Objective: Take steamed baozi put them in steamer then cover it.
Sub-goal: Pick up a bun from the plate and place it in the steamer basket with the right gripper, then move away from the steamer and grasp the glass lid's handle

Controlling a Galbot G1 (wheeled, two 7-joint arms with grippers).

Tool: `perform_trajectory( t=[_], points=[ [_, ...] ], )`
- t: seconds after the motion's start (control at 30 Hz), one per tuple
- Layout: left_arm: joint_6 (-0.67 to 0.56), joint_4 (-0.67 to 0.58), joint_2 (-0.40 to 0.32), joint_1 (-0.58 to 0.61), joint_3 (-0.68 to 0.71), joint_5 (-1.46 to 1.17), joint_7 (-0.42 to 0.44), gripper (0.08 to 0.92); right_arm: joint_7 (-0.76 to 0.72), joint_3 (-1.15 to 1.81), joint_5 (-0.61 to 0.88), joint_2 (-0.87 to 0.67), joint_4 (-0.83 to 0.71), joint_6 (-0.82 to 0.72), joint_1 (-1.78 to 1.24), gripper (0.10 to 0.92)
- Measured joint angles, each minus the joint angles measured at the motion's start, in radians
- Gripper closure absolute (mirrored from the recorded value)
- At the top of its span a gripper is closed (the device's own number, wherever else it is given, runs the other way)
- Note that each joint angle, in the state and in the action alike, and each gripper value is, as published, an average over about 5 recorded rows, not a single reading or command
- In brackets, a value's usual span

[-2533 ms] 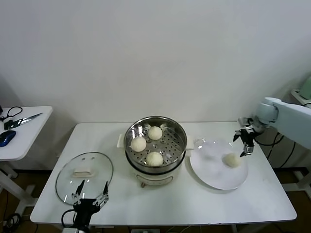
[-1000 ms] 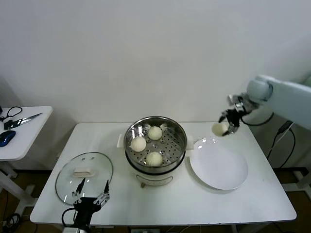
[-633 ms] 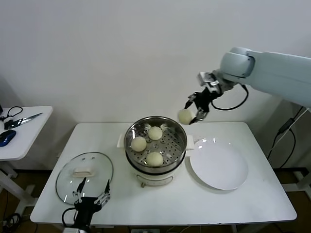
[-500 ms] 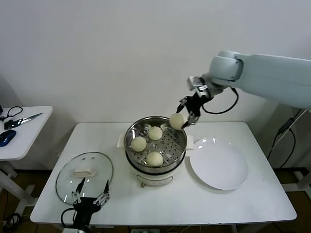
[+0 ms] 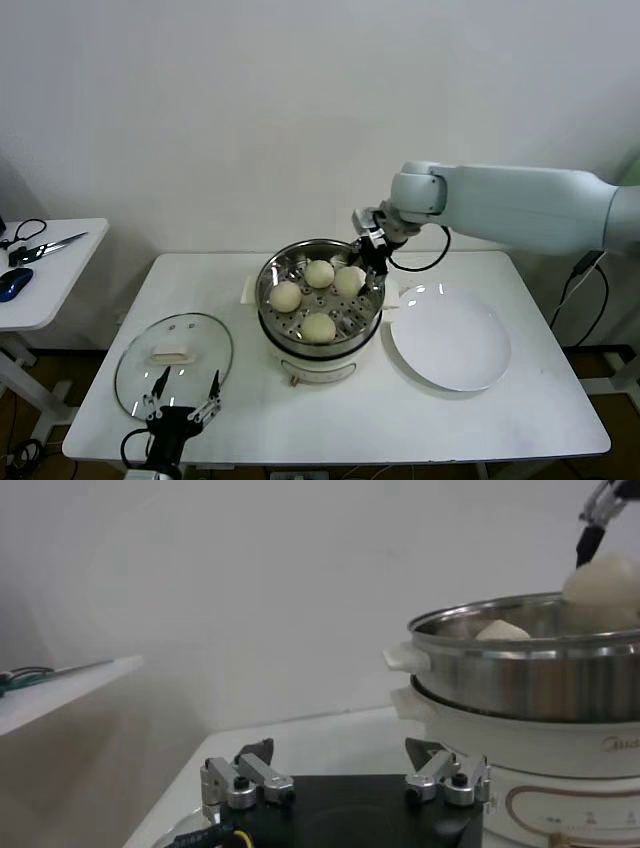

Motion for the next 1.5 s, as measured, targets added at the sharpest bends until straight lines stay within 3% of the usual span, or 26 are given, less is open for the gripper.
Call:
perform_trajectory(
  t=[0.5,0.77,1.1,1.23,1.5],
  points=[
    [0.009,-0.006,-0.004,-0.004,-0.003,-0.003,-0.004,0.177,0.058,0.024,-0.075,0.019,-0.031,-0.011,-0.1,0.331],
    [0.013,-0.012,-0.005,-0.002,-0.003,-0.003,-0.005,0.177,0.064,0.032,-0.089,0.022,-0.043,-0.004,-0.104,0.222],
    [0.051,-0.026,0.003,-0.009,-0.011,0.027,-0.029,0.177,0.033,0.079,0.042,-0.022,-0.054,0.026,-0.028,0.202],
    [0.061,-0.021,0.011,-0.021,-0.021,0.041,-0.036,0.177,0.111,0.161,0.13,-0.07,-0.054,0.032,-0.04,0.203],
    [0.085,-0.017,0.035,-0.041,-0.022,0.06,-0.049,0.177,0.408,0.454,0.193,-0.196,-0.027,0.045,-0.215,0.203]
  ],
)
